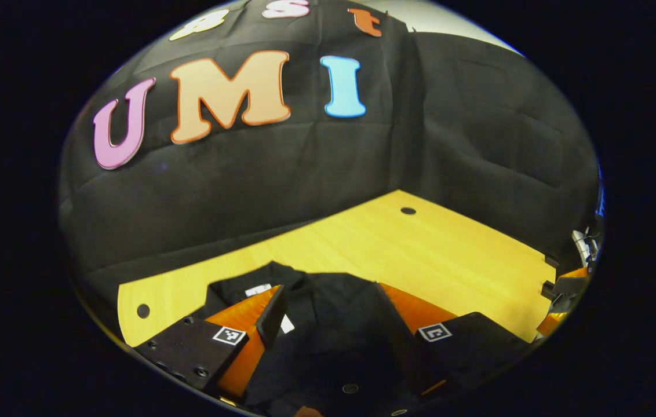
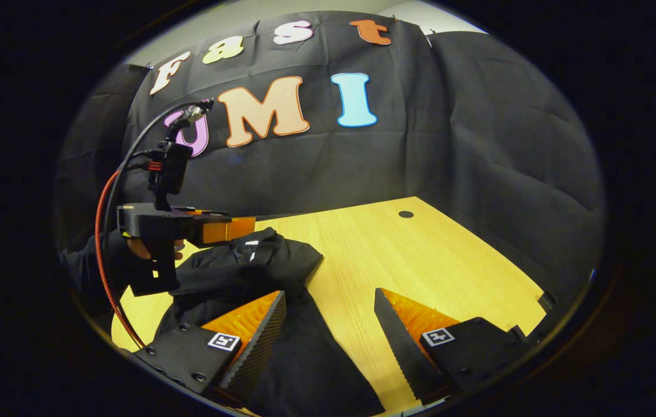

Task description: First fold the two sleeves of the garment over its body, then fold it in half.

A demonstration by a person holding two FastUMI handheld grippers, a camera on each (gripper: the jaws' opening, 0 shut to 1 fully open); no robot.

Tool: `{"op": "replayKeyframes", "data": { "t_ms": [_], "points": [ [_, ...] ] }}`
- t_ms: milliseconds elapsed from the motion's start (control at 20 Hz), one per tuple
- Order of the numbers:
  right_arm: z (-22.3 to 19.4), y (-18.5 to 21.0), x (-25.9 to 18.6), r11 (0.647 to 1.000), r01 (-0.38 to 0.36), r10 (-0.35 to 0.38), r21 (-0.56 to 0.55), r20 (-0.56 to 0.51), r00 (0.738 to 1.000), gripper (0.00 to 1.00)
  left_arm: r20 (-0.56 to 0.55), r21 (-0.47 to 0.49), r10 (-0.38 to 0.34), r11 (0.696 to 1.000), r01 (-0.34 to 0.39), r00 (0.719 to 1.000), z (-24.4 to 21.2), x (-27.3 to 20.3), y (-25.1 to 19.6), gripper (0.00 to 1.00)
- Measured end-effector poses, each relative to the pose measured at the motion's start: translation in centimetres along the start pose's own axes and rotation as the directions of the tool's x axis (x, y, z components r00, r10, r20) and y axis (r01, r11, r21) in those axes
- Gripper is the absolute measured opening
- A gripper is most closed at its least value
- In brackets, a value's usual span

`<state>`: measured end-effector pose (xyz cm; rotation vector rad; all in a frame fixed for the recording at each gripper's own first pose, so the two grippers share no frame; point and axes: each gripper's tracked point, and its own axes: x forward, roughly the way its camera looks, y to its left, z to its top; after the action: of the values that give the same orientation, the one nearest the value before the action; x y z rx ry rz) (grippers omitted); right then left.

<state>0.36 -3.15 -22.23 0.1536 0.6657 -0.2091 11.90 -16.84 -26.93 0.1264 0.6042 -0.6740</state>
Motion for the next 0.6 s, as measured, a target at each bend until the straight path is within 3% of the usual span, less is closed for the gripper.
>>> {"op": "replayKeyframes", "data": {
  "t_ms": [200,350,600],
  "points": [
    [0.5,1.8,0.8,1.0,-0.007,0.007,-0.027,0.006,1.0,0.98,0.038,-0.044,0.01,0.999,-0.009,0.999,-0.6,-4.3,1.6,0.94],
    [0.7,3.2,0.4,0.996,-0.082,0.083,-0.039,0.017,0.996,0.98,0.031,-0.106,0.116,0.988,-0.112,0.993,-2.6,-9.1,4.1,0.94],
    [-0.3,2.7,-0.9,0.982,-0.156,0.159,-0.104,0.022,0.987,0.98,-0.026,-0.135,0.29,0.947,-0.291,0.957,-7.9,-17.3,6.8,0.94]
  ]
}}
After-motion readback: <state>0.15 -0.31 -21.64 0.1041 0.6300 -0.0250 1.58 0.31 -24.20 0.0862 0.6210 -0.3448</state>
